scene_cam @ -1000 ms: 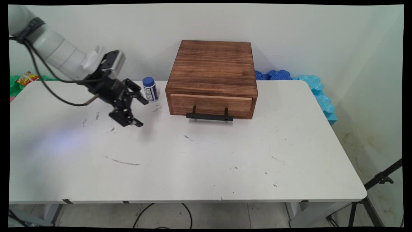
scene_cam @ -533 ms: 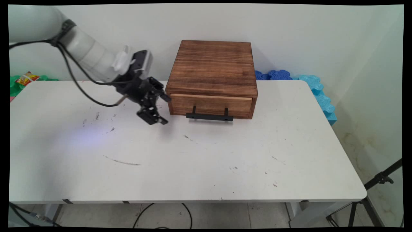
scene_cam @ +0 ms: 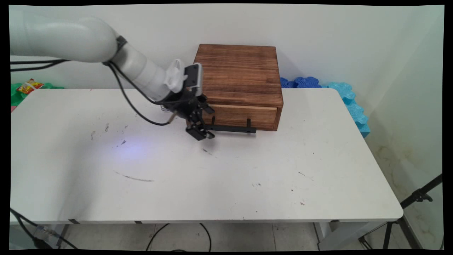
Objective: Open the drawer
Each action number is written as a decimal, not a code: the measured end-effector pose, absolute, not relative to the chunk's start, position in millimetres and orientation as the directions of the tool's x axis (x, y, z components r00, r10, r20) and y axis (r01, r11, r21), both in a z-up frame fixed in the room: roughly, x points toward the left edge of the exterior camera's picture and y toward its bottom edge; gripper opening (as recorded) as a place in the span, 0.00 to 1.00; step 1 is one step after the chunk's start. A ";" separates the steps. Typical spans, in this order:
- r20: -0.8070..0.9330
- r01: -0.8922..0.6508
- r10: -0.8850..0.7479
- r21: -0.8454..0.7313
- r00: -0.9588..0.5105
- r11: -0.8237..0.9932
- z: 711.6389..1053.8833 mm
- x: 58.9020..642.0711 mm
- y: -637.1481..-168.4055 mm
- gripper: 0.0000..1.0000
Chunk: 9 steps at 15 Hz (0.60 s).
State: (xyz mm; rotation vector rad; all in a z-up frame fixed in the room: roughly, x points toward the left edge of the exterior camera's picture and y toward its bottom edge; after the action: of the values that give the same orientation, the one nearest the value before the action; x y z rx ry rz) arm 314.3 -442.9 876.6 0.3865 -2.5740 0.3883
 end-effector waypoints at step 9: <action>0.500 -0.380 -0.237 -0.205 -0.833 0.902 836.1 264.1 -461.3 1.00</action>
State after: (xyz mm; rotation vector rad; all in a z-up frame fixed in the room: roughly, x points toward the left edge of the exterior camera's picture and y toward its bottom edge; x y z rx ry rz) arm 264.1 -461.3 836.1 0.4472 -2.5898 0.4099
